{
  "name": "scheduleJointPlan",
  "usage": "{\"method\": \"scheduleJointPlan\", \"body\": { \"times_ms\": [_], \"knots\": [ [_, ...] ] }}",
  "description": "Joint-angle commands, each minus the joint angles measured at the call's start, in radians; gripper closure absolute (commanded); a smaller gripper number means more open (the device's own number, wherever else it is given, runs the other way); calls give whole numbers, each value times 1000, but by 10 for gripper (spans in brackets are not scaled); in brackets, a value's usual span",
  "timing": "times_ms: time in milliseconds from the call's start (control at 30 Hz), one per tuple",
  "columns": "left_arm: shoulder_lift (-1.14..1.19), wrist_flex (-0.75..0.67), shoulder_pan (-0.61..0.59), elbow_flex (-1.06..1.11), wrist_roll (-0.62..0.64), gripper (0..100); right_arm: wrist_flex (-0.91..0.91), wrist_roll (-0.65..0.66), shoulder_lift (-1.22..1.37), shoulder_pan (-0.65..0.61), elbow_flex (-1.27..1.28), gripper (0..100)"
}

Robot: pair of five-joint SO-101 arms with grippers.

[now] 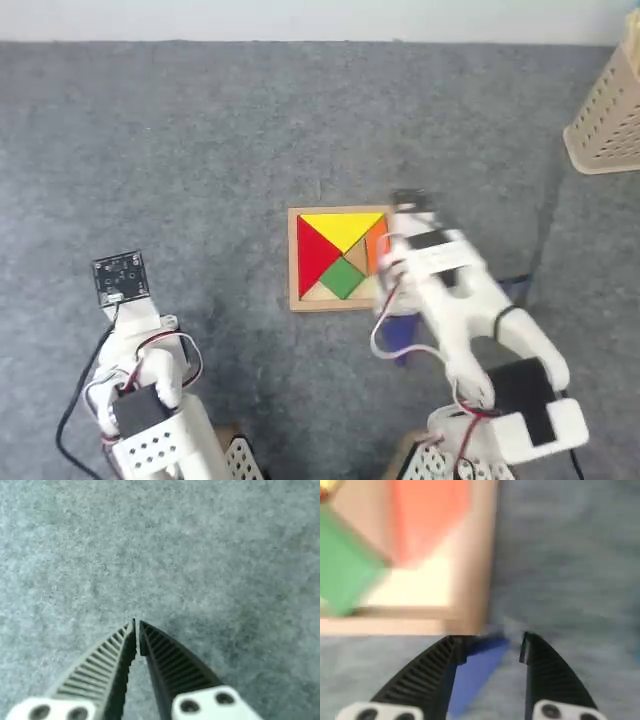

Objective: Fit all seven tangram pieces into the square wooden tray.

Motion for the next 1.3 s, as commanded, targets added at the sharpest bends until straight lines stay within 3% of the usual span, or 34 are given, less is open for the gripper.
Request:
{"method": "scheduleJointPlan", "body": {
  "times_ms": [0, 267, 633, 900, 1100, 1267],
  "knots": [
    [-3, 3, 3, -8, 9, 987, 18, 61, -10, 165, -5, 805],
    [-3, 3, 3, -8, 9, 987, 74, 86, -28, 102, -43, 804],
    [-3, 3, 3, -8, 9, 987, -47, 86, -481, -136, 244, 828],
    [-3, 3, 3, -8, 9, 987, -82, 57, -409, -260, 261, 745],
    [-3, 3, 3, -8, 9, 987, -81, 75, -226, -239, 209, 745],
    [-3, 3, 3, -8, 9, 987, -18, 75, -171, -105, 135, 752]
  ]
}}
